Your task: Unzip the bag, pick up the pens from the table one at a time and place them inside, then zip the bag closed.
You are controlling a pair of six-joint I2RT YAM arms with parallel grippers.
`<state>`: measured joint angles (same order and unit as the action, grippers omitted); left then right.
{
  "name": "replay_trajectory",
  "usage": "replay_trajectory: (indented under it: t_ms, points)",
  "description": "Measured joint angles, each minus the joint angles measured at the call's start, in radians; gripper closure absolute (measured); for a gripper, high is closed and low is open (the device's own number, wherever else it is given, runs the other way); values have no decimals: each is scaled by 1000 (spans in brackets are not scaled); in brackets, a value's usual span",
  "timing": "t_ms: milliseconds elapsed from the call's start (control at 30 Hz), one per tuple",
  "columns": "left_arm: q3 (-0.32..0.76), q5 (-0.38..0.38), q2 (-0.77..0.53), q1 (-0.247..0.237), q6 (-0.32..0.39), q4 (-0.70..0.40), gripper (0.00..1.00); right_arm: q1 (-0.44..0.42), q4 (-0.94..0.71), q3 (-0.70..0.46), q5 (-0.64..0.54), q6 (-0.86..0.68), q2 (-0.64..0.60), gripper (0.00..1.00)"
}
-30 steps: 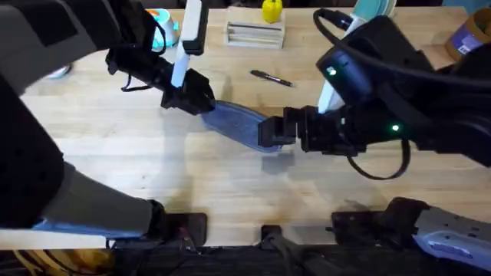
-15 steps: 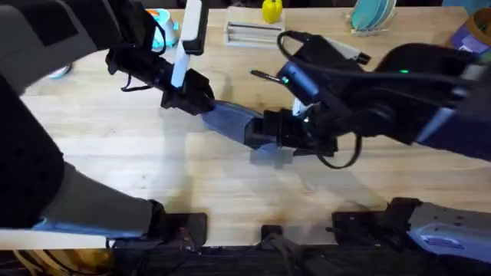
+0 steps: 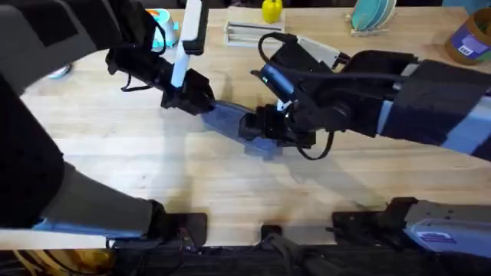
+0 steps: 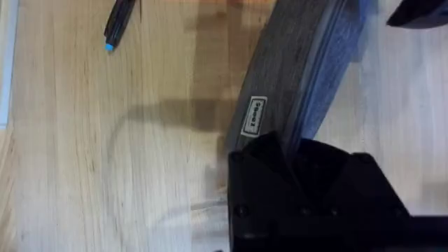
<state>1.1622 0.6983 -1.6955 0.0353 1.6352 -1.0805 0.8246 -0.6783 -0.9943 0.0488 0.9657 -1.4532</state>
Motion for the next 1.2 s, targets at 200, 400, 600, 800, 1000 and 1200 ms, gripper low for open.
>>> replay_trajectory:
  t_ms: [200, 400, 600, 800, 1000, 1200]
  points:
    - [0, 0, 0, 0, 0, 7, 959, 3, 0, 0, -53, 4, 0, 311]
    - [0, 0, 0, 0, 0, 8, 959, 4, -9, 5, -98, 7, 0, 634]
    - [0, -4, 0, 0, 0, 11, 959, 4, -14, 8, -115, 7, 0, 959]
    - [0, -5, 0, 0, 0, 12, 959, 4, -30, 8, -104, 7, 28, 973]
    - [0, -8, 0, 1, 0, 10, 959, 1, -58, -55, -95, -9, 145, 972]
    - [1, -6, 0, 6, -1, 6, 959, -34, -70, -82, -92, -20, 208, 972]
